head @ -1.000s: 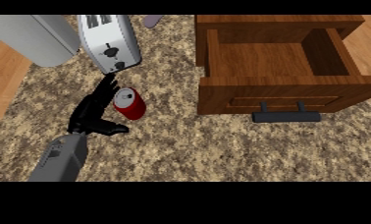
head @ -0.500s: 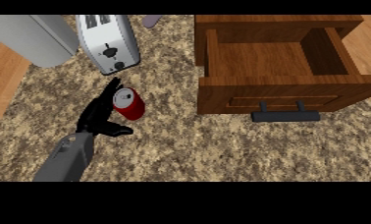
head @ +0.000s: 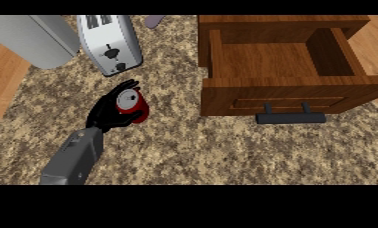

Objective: Pick up the can, place it into the drawer and close the drawer

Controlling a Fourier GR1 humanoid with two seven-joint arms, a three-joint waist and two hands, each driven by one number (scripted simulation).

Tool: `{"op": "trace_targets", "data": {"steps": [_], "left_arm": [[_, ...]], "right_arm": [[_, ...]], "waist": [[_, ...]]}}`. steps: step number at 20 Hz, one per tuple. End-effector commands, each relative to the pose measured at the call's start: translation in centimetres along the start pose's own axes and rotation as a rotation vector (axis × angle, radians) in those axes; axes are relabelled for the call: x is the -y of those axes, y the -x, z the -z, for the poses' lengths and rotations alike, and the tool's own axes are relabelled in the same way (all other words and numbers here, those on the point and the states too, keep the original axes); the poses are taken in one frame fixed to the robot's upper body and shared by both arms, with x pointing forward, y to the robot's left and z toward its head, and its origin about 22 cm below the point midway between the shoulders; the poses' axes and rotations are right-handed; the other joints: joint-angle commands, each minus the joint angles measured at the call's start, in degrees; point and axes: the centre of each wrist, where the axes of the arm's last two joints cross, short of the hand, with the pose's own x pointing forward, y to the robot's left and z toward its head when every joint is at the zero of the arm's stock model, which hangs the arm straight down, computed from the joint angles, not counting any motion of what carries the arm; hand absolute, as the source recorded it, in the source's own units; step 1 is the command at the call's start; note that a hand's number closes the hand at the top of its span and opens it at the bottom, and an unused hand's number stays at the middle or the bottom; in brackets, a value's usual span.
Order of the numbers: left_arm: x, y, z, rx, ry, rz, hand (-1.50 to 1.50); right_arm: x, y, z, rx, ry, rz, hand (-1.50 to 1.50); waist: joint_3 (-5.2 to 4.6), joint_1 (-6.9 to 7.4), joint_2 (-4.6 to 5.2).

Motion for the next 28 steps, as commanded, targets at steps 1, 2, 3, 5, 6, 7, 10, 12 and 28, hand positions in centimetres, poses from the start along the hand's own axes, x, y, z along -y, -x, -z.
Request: {"op": "trace_targets", "data": {"steps": [1, 2, 3, 5, 6, 7, 10, 12, 28], "left_arm": [[-0.2, 0.7, -0.4, -0.013, 0.042, -0.058, 1.5], [0.4, 0.5, 0.0, -0.039, 0.086, -0.066, 1.5], [0.9, -0.3, 0.9, -0.038, 0.113, -0.063, 1.5], [0.9, -1.5, 1.5, 0.001, 0.142, -0.059, 1.5], [2.4, 0.0, 1.5, 0.036, 0.157, -0.084, 1.5], [3.1, -2.1, 3.3, 0.053, 0.155, -0.068, 1.5], [1.6, -3.1, 2.8, 0.076, 0.227, -0.082, 1.5], [5.5, -3.1, 4.4, 0.095, 0.263, -0.095, 1.5], [8.1, -8.8, 2.9, 0.34, -0.126, -0.074, 1.5]], "right_arm": [[-0.9, 0.0, -0.1, -0.002, -0.016, 0.016, -1.5], [0.4, -0.9, -0.5, 0.018, -0.006, -0.001, -1.5], [0.2, -0.4, -0.4, 0.013, -0.002, 0.007, -1.5], [-0.4, -1.6, 0.1, -0.006, 0.015, 0.016, -1.5], [-0.9, -0.8, -0.5, 0.002, -0.011, 0.015, -1.5], [0.2, -0.6, 0.0, 0.016, -0.003, 0.037, -1.5], [-0.9, -1.6, 0.1, -0.006, 0.005, 0.004, -1.5], [0.0, -0.7, -0.8, -0.002, 0.009, 0.021, -1.5], [-0.3, -1.5, -1.1, 0.004, 0.063, 0.015, -1.5]], "waist": [[-0.04, -0.38, 0.17], [0.01, 0.06, -0.1], [0.02, 0.14, -0.1], [0.04, 0.61, -0.24], [0.0, -0.11, -0.01], [-0.02, -0.41, 0.11], [0.01, 0.25, -0.06], [0.1, 0.89, -0.48], [0.17, 2.3, -0.95]]}}
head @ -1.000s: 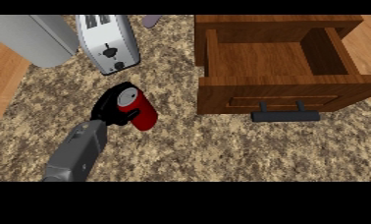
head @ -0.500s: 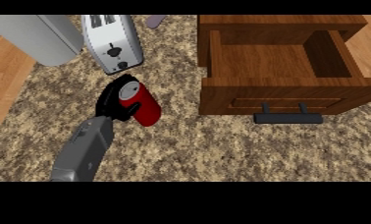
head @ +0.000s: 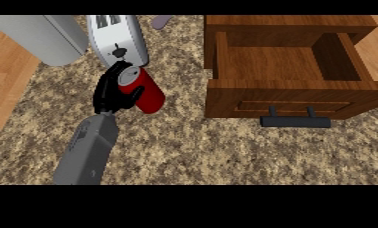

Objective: Pick up the can, place it into the drawer and close the drawer

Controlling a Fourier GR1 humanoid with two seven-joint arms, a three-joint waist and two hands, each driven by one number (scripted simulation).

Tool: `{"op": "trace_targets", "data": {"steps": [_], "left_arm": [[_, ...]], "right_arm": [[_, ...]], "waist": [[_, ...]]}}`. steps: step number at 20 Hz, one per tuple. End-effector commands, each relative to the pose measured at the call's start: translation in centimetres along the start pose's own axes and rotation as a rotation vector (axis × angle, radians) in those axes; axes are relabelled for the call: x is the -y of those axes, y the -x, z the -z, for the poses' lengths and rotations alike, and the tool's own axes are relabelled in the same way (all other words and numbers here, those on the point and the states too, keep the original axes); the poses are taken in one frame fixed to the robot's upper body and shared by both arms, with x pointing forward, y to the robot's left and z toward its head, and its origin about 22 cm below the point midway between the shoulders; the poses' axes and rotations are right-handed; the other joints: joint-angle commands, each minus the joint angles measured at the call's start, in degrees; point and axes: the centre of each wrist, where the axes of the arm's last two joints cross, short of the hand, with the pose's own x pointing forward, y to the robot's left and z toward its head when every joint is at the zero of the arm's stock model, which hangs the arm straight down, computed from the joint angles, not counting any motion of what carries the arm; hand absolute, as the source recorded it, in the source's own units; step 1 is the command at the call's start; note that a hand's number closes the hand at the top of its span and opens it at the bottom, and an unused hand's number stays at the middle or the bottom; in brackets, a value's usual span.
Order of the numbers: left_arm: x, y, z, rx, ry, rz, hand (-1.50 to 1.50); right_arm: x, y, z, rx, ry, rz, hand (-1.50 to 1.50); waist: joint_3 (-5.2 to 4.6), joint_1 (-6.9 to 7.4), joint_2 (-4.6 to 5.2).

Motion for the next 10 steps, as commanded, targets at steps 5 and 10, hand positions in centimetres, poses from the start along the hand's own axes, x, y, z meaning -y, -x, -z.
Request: {"op": "trace_targets", "data": {"steps": [5, 10], "left_arm": [[5.9, -7.4, 1.8, 0.087, -0.001, 0.07, 1.5], [9.1, -11.4, 0.7, 0.076, 0.012, 0.061, 1.5]], "right_arm": [[-1.3, -0.4, 0.8, 0.016, -0.012, 0.012, -1.5], [-0.8, 0.7, 1.1, 0.006, 0.006, 0.021, -1.5]], "waist": [[-0.06, -0.71, 0.37], [-0.06, -0.69, 0.43]]}}
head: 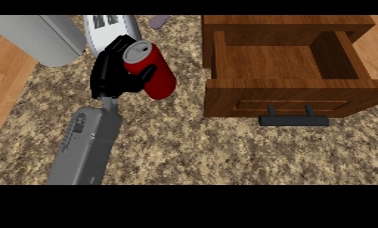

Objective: Pick up the can, place it into the drawer and close the drawer

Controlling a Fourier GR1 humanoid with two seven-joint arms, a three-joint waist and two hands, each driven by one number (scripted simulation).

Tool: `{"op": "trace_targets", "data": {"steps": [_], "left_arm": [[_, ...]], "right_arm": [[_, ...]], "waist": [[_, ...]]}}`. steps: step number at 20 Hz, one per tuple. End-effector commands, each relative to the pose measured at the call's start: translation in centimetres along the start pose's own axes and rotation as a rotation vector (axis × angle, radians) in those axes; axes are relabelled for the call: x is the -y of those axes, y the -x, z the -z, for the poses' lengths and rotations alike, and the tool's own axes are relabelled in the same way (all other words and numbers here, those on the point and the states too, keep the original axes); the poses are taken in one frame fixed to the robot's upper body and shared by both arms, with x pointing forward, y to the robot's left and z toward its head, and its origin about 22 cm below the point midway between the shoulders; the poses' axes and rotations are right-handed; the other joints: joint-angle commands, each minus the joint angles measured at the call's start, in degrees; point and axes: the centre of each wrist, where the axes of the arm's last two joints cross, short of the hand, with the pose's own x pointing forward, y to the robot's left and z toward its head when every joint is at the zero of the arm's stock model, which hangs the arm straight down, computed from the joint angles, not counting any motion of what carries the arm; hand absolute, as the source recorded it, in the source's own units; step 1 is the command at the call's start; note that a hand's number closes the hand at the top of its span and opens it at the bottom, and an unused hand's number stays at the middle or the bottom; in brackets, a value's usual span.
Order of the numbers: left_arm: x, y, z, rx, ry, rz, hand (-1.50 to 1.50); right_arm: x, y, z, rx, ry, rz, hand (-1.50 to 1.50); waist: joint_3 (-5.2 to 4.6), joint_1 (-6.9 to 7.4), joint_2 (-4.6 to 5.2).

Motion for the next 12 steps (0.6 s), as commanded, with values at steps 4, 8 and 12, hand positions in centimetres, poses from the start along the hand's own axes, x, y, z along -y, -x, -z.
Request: {"op": "trace_targets", "data": {"steps": [4, 8, 12], "left_arm": [[4.9, -4.8, 0.9, 0.047, 0.002, 0.042, 1.5], [8.3, -6.8, 3.0, 0.047, 0.025, 0.03, 1.5], [10.6, -8.9, 3.5, 0.028, 0.027, 0.055, 1.5]], "right_arm": [[0.2, 0.1, -0.3, -0.006, 0.008, 0.002, -1.5], [-1.2, -0.6, 0.5, 0.003, -0.014, 0.002, -1.5], [-0.1, 0.0, -0.2, -0.003, -0.004, 0.013, -1.5]], "waist": [[-0.02, -0.68, 0.26], [-0.04, -0.98, 0.4], [-0.02, -1.09, 0.31]]}}
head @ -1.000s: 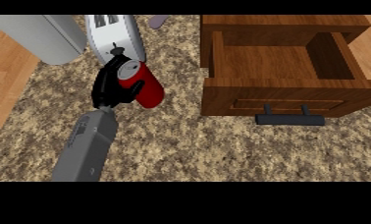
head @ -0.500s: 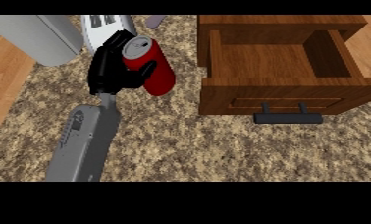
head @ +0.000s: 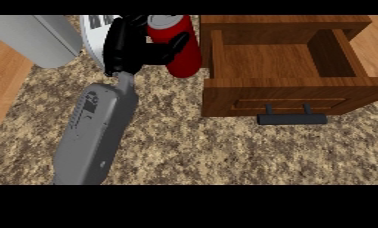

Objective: Pick up the can, place it into the drawer and close the drawer

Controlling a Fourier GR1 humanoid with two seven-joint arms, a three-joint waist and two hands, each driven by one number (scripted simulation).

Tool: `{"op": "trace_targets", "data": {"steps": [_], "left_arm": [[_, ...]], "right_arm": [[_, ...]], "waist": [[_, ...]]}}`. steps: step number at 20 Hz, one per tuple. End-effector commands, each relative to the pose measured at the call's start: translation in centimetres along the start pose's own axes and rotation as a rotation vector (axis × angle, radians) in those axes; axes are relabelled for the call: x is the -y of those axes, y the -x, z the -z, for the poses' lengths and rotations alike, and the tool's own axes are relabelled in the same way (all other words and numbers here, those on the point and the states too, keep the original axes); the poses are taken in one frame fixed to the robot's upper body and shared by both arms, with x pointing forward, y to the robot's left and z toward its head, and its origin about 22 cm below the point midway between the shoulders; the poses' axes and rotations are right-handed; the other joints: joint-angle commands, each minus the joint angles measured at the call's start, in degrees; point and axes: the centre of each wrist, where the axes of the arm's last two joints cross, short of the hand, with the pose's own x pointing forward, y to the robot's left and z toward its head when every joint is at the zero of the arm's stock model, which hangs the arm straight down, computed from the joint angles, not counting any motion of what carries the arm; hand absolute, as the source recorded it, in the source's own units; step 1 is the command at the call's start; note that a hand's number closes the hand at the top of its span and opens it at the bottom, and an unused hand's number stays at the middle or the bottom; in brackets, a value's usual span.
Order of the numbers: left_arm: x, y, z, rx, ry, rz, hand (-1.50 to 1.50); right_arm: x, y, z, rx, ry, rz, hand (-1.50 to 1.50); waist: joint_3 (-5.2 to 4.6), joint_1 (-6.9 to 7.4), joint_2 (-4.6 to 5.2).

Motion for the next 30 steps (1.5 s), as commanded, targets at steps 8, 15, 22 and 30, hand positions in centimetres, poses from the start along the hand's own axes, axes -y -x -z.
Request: {"op": "trace_targets", "data": {"steps": [8, 15, 22, 30], "left_arm": [[7.4, -3.2, 3.1, 0.017, 0.018, 0.023, 1.5], [9.5, -4.0, 5.8, 0.018, 0.025, 0.038, 1.5], [11.3, -3.2, 6.9, 0.009, 0.016, 0.07, 1.5], [14.5, -4.8, 7.1, -0.024, 0.016, 0.068, 1.5]], "right_arm": [[-1.0, -0.1, 1.2, 0.012, -0.019, 0.004, -1.5], [0.1, 1.1, 0.7, 0.016, -0.01, 0.008, -1.5], [-1.5, -0.8, 1.2, 0.033, -0.024, 0.017, -1.5], [0.3, 0.0, 2.3, 0.018, -0.025, 0.024, -1.5]], "waist": [[-0.01, -0.74, 0.2], [0.02, -1.28, 0.35], [0.0, -2.11, 0.57], [0.07, -2.81, 0.64]]}}
